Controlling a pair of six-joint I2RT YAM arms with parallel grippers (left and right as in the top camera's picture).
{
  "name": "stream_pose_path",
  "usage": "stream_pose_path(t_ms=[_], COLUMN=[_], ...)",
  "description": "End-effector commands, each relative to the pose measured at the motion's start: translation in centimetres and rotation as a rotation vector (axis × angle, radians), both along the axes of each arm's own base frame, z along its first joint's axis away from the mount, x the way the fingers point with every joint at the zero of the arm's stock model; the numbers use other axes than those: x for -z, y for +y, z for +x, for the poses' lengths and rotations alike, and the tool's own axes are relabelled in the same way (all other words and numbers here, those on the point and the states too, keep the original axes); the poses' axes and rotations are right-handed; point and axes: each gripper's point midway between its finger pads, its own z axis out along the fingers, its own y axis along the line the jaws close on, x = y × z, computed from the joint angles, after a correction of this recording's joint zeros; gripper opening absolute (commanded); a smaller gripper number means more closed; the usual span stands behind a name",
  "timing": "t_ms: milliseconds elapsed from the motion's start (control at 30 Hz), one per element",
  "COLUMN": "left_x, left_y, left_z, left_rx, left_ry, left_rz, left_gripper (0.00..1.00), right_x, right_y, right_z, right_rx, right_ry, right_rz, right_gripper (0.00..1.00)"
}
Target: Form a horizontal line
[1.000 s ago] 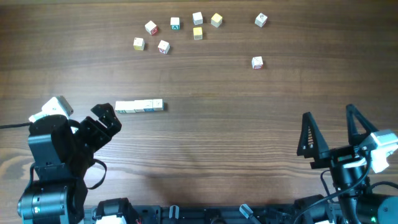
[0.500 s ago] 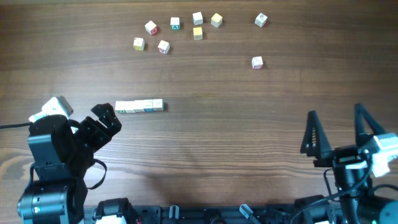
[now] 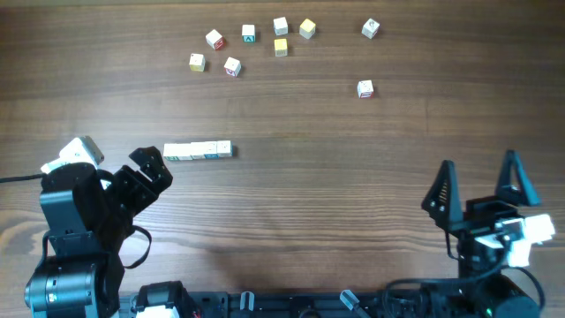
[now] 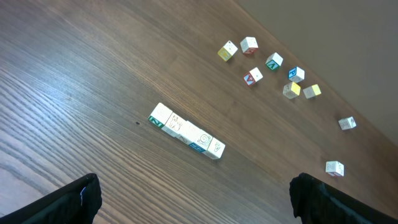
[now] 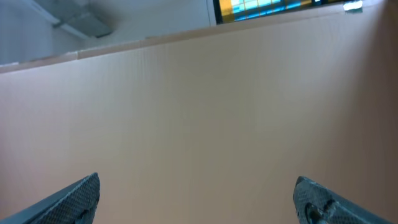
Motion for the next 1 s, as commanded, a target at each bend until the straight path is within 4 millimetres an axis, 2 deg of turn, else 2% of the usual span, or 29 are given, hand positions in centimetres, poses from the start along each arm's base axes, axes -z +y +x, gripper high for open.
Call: stream_pose_path(t_ms=[0, 367, 533, 700, 800, 967], left_x=[0.0, 0.0, 0.0, 0.0, 0.0, 0.0], left_y=[-0.1, -0.1, -0.1, -0.1, -0.1, -0.1], left_z=[0.1, 0.1, 0.1, 0.0, 0.1, 0.1], left_rx=[0.011, 0.011, 0.011, 0.011, 0.011, 0.011], left_ry=[-0.002, -0.002, -0.002, -0.001, -0.002, -0.002], left_rz=[0.004, 0.004, 0.004, 0.004, 0.004, 0.004], left_gripper=[1.0, 1.0, 1.0, 1.0, 1.0, 1.0], right_x=[2.0, 3.9, 6.5, 7.2, 9.1, 14.6], right_y=[0.4, 0.4, 0.2, 0.0, -0.4, -1.7], right_z=[0.7, 1.3, 2.4, 2.8, 3.6, 5.0], right_rx=[-0.04, -0.042, -0.03, -0.007, 0.026, 0.099], right_ry=[0.009, 0.008, 0.068, 0.096, 0.177, 0.408], right_rz=[0.023, 0.028, 0.032, 0.007, -0.013, 0.0], right_gripper=[1.0, 1.0, 1.0, 1.0, 1.0, 0.99])
